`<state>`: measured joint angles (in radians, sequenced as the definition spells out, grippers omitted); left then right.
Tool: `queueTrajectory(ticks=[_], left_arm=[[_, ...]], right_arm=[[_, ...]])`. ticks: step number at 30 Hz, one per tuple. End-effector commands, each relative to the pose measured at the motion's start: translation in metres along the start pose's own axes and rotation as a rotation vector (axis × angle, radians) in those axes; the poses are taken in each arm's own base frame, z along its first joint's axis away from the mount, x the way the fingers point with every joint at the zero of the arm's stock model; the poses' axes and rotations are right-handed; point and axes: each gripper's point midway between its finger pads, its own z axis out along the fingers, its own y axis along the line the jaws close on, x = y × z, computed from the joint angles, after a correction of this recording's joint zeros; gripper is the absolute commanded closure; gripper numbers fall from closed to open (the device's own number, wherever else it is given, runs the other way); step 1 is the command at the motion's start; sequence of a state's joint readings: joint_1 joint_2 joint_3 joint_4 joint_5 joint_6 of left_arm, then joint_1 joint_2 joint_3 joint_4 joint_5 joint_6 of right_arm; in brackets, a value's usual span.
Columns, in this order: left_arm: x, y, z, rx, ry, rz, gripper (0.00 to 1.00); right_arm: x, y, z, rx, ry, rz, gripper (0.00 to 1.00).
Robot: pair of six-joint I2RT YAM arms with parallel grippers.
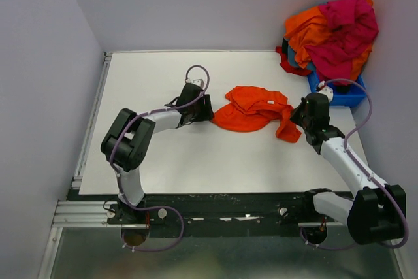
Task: Fold and stack the t-shirts
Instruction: Flatten out the tshirt
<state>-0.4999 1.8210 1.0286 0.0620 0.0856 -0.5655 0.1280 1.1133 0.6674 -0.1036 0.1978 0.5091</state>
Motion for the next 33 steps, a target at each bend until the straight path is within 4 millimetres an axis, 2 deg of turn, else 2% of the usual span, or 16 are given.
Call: queueTrajectory(ticks=[1, 4, 5, 8, 9, 12, 14, 19, 21, 24, 25, 26, 27, 28, 30, 33], left_arm=[[0.015, -0.016, 0.018, 0.056, 0.090, -0.039, 0.36], [0.024, -0.023, 0.025, 0.066, 0.126, -0.015, 0.41], [0.027, -0.026, 0.026, 0.075, 0.135, -0.001, 0.50], [0.031, -0.023, 0.023, 0.076, 0.145, 0.009, 0.92], [0.029, -0.021, 0.020, 0.070, 0.139, 0.008, 1.00], [0.013, -0.004, 0.003, 0.047, 0.093, -0.031, 1.00], [-0.006, 0.018, -0.015, 0.023, 0.033, -0.084, 1.00], [-0.049, 0.080, -0.072, -0.051, -0.161, -0.252, 1.00], [-0.062, 0.106, -0.095, -0.142, -0.249, -0.288, 1.00], [-0.078, 0.123, -0.128, -0.225, -0.344, -0.311, 1.00], [-0.080, 0.131, -0.138, -0.275, -0.368, -0.320, 1.00], [-0.084, 0.136, -0.147, -0.304, -0.393, -0.325, 1.00], [-0.089, 0.138, -0.155, -0.321, -0.421, -0.327, 1.00], [-0.093, 0.139, -0.161, -0.336, -0.443, -0.330, 1.00], [-0.100, 0.142, -0.171, -0.354, -0.480, -0.347, 1.00], [-0.106, 0.140, -0.178, -0.350, -0.505, -0.354, 1.00]], right_arm=[[0.002, 0.007, 0.000, -0.038, -0.004, 0.014, 0.99], [0.000, 0.005, 0.001, -0.026, -0.005, 0.010, 0.99], [-0.003, 0.006, 0.001, -0.023, -0.012, 0.011, 0.99], [-0.015, 0.008, 0.001, 0.001, -0.019, 0.010, 0.99], [-0.022, 0.008, 0.001, 0.017, -0.021, 0.012, 0.99], [-0.048, 0.018, -0.002, 0.021, -0.052, 0.016, 0.99], [-0.070, 0.024, -0.006, 0.023, -0.077, 0.025, 0.99], [-0.105, 0.008, -0.008, 0.069, -0.083, 0.123, 0.99], [-0.105, -0.005, -0.005, 0.084, -0.072, 0.182, 0.99], [-0.095, -0.012, 0.006, 0.071, -0.020, 0.210, 0.99], [-0.088, -0.011, 0.011, 0.060, 0.012, 0.199, 0.95], [-0.081, -0.009, 0.017, 0.048, 0.045, 0.188, 0.65], [-0.074, -0.006, 0.019, 0.025, 0.076, 0.176, 0.19], [-0.065, 0.000, 0.021, -0.019, 0.114, 0.162, 0.04], [-0.052, 0.004, 0.020, -0.059, 0.149, 0.150, 0.02], [-0.037, 0.006, 0.011, -0.127, 0.141, 0.125, 0.09]])
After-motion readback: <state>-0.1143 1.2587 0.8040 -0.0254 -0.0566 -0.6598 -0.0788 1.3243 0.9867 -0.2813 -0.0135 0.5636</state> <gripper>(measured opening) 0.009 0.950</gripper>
